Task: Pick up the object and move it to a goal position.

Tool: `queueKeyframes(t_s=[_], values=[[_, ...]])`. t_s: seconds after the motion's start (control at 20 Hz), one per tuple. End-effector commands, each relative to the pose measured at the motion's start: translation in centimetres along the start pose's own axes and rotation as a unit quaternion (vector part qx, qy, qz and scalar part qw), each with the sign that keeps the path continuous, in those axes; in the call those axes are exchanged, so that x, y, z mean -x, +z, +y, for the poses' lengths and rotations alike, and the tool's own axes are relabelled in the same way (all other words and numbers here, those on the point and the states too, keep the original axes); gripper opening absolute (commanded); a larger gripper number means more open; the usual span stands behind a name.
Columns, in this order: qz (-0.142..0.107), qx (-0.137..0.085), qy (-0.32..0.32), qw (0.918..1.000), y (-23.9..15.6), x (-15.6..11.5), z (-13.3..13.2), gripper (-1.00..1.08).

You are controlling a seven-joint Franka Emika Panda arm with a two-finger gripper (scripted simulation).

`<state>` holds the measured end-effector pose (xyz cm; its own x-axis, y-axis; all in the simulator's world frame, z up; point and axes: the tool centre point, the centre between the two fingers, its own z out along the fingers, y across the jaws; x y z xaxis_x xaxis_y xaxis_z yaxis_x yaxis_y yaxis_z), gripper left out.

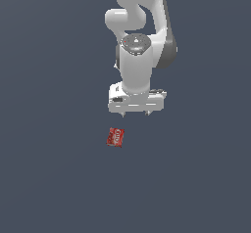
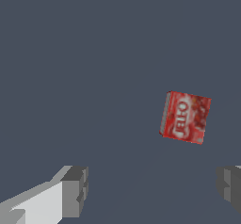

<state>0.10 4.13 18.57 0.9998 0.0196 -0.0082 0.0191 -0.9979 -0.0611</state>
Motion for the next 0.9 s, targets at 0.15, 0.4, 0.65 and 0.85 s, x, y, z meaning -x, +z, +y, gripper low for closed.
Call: queueKeyframes(t_s=[0.15, 0.4, 0.65, 0.85], values=[[0.000, 0.000, 0.002, 1.0000, 0.1, -0.1, 0.1, 1.00], [0.002, 0.002, 0.015, 0.9999, 1.6, -0.6, 1.3, 1.00], [0.003, 0.009, 0.039, 0.9992, 4.3, -1.3, 3.7, 1.00], [0.005, 0.017, 0.063, 0.9978, 7.3, -1.8, 6.2, 1.00]])
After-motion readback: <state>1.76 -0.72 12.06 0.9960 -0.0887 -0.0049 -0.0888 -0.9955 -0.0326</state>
